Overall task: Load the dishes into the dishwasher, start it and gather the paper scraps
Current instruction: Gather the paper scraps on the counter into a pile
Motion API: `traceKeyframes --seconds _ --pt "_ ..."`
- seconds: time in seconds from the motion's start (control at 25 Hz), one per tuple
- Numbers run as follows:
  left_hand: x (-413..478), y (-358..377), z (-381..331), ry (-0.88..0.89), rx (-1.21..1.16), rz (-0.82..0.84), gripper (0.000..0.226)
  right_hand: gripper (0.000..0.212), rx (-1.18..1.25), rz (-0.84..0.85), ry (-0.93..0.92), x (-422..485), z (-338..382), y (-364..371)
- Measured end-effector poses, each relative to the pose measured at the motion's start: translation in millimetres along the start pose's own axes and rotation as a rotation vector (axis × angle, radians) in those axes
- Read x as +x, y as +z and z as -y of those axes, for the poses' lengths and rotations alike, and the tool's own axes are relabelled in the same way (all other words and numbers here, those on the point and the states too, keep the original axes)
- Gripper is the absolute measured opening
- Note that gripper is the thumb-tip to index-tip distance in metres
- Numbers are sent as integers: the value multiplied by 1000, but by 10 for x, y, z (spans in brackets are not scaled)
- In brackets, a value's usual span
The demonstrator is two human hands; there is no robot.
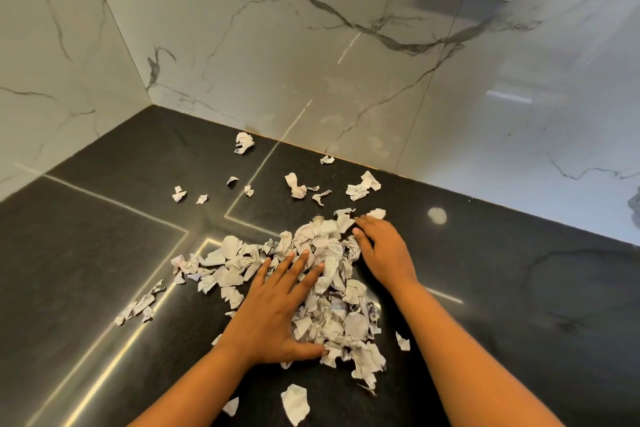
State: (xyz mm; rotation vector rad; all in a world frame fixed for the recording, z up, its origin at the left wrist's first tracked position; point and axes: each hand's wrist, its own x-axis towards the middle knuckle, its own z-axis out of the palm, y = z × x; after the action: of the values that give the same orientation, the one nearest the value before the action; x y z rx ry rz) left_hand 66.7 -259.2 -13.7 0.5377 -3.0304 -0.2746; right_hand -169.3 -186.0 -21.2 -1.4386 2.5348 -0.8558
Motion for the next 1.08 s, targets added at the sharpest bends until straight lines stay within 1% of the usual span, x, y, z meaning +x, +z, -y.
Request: traceKeyframes --seconds 0.08,0.24,0.28,0.32,0.4,0.44,0.48,0.52,0.6,0.64,0.68,0.76,0.84,0.88,0.92,1.0,1.04,1.08 --pt "1 4 3 -3 -11 9 113 37 148 -30 -38 -172 110 -18" --pt "-4 -13 7 -14 -15 27 111 29 388 54 -25 -495 199 -102" --pt "-3 -10 7 -16 -10 28 110 26 448 52 1 -587 209 -123" --pt "-2 -7 4 -17 -9 23 110 23 526 17 40 -677 221 -159" --pt "-4 2 6 -13 -3 19 109 21 623 -165 128 -859 268 -232" --pt "-3 11 9 -10 -2 19 109 21 598 -257 171 -944 297 -252" --pt "-1 13 9 -9 -7 12 108 22 533 -284 209 -1014 320 -246" --pt "-4 13 9 -7 -12 4 107 30 439 -220 226 -1071 360 -221" --pt "-16 8 10 -1 -4 -1 105 56 223 33 165 -1176 478 -108" --pt "-22 16 13 -1 4 -4 105 66 188 102 115 -1219 526 -37" --pt "-27 25 12 -1 7 -17 105 72 214 107 94 -1250 572 13" --pt "-36 39 5 4 -1 -46 105 76 290 -1 115 -1290 622 40" --pt "-67 2 -7 2 -25 -62 106 77 289 -118 112 -1321 618 40" --pt "-95 -40 -9 1 -56 -82 105 78 273 -145 94 -1326 601 43" --pt "-139 -91 9 -12 -105 -126 101 80 244 -149 67 -1329 591 47" --pt "-235 -176 123 -98 -254 -332 89 80 156 -123 7 -1329 601 77" --pt "-289 -206 205 -185 -291 -464 83 78 110 -111 -12 -1334 617 89" --pt "-332 -228 312 -311 -270 -563 80 78 77 -102 -18 -1337 631 98"
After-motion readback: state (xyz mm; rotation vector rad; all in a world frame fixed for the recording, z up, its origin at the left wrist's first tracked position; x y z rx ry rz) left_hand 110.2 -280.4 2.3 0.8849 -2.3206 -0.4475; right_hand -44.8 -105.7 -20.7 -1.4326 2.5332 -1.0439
